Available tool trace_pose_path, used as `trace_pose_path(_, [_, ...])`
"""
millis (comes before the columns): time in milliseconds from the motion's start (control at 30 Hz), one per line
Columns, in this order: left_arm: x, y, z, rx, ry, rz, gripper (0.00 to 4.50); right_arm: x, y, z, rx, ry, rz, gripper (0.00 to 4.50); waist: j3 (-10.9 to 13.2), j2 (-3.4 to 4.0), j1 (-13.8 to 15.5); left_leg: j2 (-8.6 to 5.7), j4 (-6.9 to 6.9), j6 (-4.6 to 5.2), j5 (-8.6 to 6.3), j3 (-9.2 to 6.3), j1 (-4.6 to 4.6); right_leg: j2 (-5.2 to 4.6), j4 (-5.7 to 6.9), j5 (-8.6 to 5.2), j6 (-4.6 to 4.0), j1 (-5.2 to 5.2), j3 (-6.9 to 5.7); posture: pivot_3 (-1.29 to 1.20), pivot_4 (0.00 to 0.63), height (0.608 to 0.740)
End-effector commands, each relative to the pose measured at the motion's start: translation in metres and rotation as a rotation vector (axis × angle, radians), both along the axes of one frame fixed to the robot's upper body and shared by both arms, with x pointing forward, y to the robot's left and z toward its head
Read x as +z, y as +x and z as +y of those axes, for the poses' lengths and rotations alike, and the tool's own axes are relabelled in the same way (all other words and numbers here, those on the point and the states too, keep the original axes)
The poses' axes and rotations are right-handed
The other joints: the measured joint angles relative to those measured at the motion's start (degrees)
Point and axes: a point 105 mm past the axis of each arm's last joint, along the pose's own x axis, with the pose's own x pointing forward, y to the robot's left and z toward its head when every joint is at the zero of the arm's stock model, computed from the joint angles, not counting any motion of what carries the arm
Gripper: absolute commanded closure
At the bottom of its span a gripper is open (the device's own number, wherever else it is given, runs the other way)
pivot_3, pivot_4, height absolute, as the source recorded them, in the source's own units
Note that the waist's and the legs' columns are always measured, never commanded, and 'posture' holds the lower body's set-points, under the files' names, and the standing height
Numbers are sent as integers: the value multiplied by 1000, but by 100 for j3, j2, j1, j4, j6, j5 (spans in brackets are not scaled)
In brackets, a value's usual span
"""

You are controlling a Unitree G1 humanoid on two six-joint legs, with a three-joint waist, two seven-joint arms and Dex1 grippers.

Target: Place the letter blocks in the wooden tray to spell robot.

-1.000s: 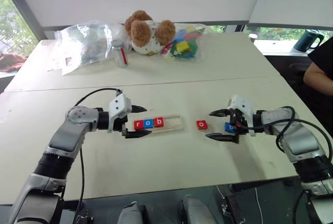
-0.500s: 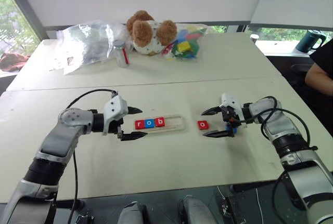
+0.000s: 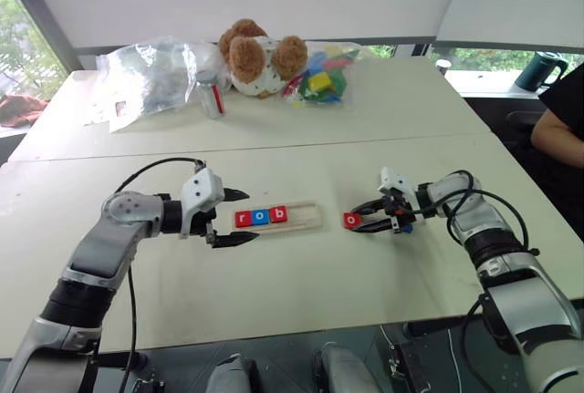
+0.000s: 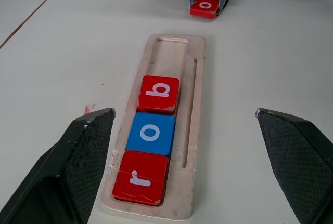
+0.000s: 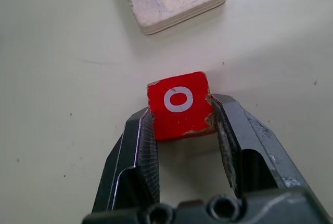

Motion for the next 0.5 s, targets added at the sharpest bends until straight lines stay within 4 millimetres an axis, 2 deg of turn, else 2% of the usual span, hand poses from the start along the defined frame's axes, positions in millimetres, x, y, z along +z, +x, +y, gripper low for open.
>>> trace_pose_path(33, [12, 6, 13, 33, 5, -51, 0, 38, 8, 26, 59, 70, -83, 3369, 1, 2, -17, 1, 0, -1, 0, 2, 4, 0, 3, 0, 0, 0, 2, 0, 150, 740])
trace_pose_path(133, [9, 10, 24, 62, 37, -48, 0, 54, 11, 52, 107, 83, -115, 3369, 4, 7, -28, 4, -1, -2, 1, 12, 17, 1, 17, 0, 0, -2, 9, 0, 150, 740])
trace_pose_path(233, [3, 11, 33, 76, 73, -41, 0, 60, 11, 70, 150, 74, -131, 3369, 5, 7, -11, 6, -6, -7, 4, 19, 31, 4, 27, 0, -1, 1, 12, 0, 150, 740])
trace_pose_path(333, [-2, 10, 42, 96, 86, -25, 0, 53, 12, 86, 188, 20, -133, 3369, 4, 6, 9, 4, -6, -7, 4, 34, 34, 2, 23, -1, -1, 10, 10, 0, 150, 740])
trace_pose_path(500, [-6, 7, 49, 122, 92, -16, 0, 37, 18, 98, 202, -56, -129, 3369, 4, 7, 8, 2, -5, -6, 3, 51, 33, -4, 18, -1, -1, 10, 14, 0, 150, 740])
